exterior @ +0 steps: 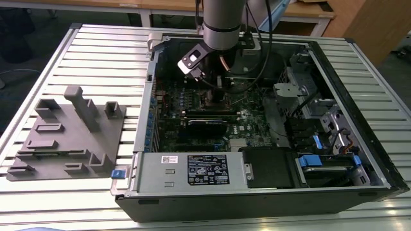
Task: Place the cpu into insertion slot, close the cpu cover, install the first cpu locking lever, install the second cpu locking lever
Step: 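Place the cpu into insertion slot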
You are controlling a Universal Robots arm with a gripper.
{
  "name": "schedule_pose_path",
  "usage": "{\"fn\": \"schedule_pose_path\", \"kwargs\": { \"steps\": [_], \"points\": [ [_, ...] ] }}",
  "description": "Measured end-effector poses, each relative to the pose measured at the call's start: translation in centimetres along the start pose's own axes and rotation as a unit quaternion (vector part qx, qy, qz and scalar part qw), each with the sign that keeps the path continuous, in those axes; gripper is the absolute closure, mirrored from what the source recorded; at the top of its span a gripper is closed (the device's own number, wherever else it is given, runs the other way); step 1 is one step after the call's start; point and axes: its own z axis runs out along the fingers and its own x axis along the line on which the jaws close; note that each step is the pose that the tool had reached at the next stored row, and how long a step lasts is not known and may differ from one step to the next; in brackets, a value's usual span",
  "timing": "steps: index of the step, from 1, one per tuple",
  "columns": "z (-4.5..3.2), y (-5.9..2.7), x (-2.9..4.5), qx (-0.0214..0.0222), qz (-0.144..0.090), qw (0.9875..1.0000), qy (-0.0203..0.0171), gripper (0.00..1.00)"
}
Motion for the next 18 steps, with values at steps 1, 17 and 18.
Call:
{"fn": "schedule_pose_path", "kwargs": {
  "steps": [1,17,18],
  "points": [
    [0.12,-0.06,0.02,0.0,0.002,1.0,-0.0001,0.46],
    [1.06,-0.26,0.03,0.0,0.014,0.9999,-0.0009,0.46],
    [1.06,-0.26,0.03,0.0,0.013,0.9999,-0.0009,0.46]
  ]
}}
